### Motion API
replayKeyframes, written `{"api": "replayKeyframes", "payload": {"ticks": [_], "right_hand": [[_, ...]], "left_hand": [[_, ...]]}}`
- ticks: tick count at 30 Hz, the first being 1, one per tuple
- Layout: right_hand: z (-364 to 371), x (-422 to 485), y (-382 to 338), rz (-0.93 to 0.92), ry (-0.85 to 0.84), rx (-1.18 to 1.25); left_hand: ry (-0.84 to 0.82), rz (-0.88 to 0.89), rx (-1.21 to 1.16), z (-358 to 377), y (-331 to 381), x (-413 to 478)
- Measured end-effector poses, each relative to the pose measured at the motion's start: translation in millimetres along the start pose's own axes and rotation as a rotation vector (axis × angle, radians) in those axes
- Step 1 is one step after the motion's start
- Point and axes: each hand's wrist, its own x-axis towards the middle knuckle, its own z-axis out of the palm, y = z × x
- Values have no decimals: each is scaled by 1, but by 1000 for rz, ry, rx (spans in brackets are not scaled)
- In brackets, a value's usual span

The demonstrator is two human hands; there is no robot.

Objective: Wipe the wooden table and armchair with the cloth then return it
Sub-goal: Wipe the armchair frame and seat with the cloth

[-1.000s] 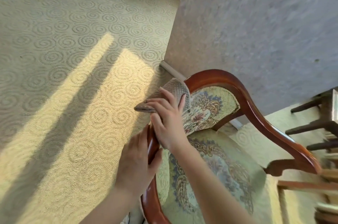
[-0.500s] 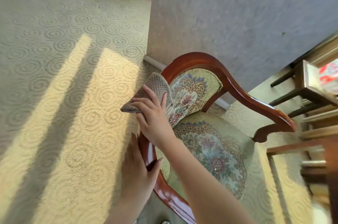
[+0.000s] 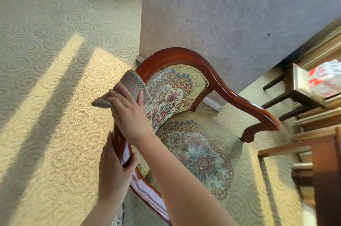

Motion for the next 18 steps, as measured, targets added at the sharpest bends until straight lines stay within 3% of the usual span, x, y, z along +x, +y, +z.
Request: {"api": "replayKeyframes", "payload": {"ticks": [3, 8, 11, 14, 18], "right_hand": [[-32, 13, 5, 195, 120, 183], [-117, -1, 56, 733, 415, 757], [-160, -43, 96, 783, 506, 891], [-191, -95, 134, 782, 538, 816], [-210, -171, 185, 842, 550, 721]], "left_hand": [[30, -26, 43, 3, 1, -3], [164, -73, 117, 11, 5, -12], [224, -77, 142, 21, 13, -17], [288, -59, 265, 34, 22, -28], [326, 128, 494, 62, 47, -54]]}}
